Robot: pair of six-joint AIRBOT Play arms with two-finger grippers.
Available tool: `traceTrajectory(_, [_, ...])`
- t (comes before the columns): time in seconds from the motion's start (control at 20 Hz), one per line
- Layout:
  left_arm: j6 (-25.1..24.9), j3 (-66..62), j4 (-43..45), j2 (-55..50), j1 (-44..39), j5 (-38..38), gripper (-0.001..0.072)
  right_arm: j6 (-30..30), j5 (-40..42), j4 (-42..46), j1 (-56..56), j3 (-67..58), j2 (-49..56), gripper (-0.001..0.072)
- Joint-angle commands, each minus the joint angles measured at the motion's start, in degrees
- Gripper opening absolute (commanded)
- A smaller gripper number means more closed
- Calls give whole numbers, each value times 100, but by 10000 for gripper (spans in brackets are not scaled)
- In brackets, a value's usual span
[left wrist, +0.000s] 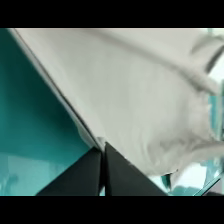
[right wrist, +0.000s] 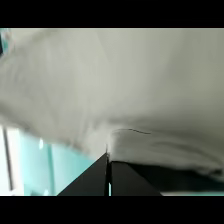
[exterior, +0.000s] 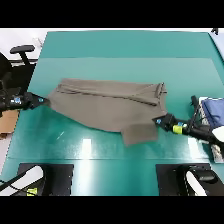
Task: Fold the shirts.
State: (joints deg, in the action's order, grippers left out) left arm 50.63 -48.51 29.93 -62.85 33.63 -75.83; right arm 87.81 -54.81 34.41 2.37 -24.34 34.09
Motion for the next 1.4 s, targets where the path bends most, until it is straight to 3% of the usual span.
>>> traceTrajectory(0.0, [-22,-195,-522,238,4,-7,19,-767,-164,-44,487,-973,918,20])
traceTrajectory(0.15, [-227,-197,-861,236,-87,496,19,-1290,-330,-42,785,-1963,2063,21])
traceTrajectory(0.35, [-417,-195,-483,122,-1003,2192,20,-1628,-516,-35,841,-3112,3344,21])
traceTrajectory(0.5, [-417,-197,-328,-304,-1598,3403,20,-1655,-409,-24,863,-3891,4059,21])
traceTrajectory(0.8, [-485,-197,-332,-1272,-1974,4841,21,-1655,-632,-20,929,-5180,5455,22])
traceTrajectory(1.0, [-1226,-396,-476,-1801,-2286,5359,22,-1650,-780,2,793,-5685,6264,21])
traceTrajectory(1.2, [-1331,-608,-463,-2157,-2376,5624,22,-1729,-798,15,850,-5362,6424,22])
traceTrajectory(1.35, [-1742,-612,-466,-2277,-2376,5515,22,-1912,-831,22,890,-5056,6426,22])
